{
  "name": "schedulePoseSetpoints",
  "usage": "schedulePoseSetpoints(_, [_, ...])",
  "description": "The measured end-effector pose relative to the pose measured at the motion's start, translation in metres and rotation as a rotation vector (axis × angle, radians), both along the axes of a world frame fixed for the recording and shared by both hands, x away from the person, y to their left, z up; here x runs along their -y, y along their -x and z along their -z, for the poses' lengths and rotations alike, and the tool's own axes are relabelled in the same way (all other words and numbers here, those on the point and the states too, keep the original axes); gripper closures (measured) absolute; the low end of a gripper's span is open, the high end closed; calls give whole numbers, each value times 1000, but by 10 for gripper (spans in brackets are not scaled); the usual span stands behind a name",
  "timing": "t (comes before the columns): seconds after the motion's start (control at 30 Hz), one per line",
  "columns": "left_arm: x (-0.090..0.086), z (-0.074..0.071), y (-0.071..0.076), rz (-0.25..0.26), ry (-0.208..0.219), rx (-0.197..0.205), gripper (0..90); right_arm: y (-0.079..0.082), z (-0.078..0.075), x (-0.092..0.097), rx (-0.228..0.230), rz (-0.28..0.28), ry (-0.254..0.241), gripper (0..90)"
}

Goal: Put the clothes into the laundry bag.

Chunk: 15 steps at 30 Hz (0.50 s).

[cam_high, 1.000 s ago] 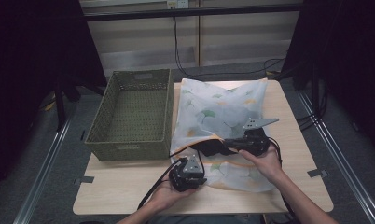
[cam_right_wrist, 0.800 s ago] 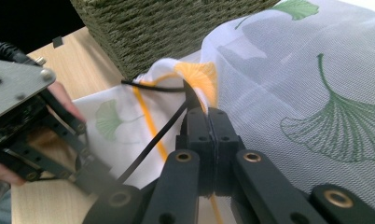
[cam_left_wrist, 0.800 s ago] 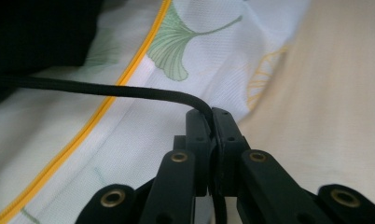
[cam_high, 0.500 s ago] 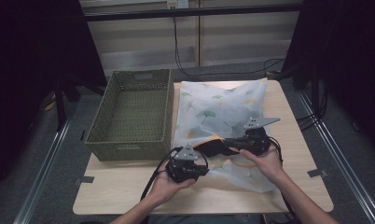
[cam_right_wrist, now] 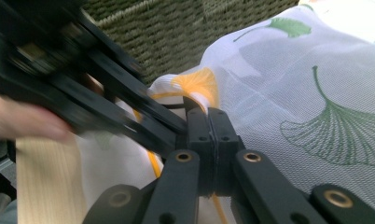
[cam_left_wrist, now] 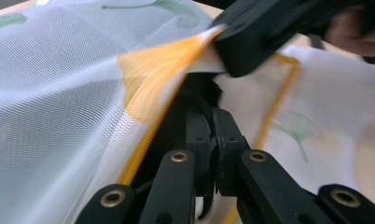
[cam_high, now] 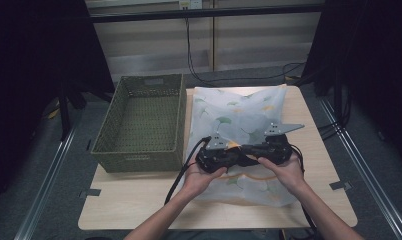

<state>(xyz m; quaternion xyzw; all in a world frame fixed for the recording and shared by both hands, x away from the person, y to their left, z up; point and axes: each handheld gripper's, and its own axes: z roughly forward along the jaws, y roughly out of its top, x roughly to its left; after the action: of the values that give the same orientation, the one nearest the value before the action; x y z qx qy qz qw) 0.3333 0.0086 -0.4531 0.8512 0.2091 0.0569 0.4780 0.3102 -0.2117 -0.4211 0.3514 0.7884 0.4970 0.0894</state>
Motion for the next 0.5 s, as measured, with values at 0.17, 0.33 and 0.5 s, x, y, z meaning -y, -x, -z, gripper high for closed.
schedulePoseSetpoints(0.17, [11, -6, -9, -111, 24, 104, 873, 2, -5, 2, 13, 7, -14, 900])
schedulePoseSetpoints(0.33, [11, -23, -17, -206, 109, 204, 875, 2, -7, 3, 22, 12, -25, 900])
schedulePoseSetpoints(0.5, [15, -7, -30, -233, 64, 179, 865, 2, -8, 5, 26, 11, -26, 900])
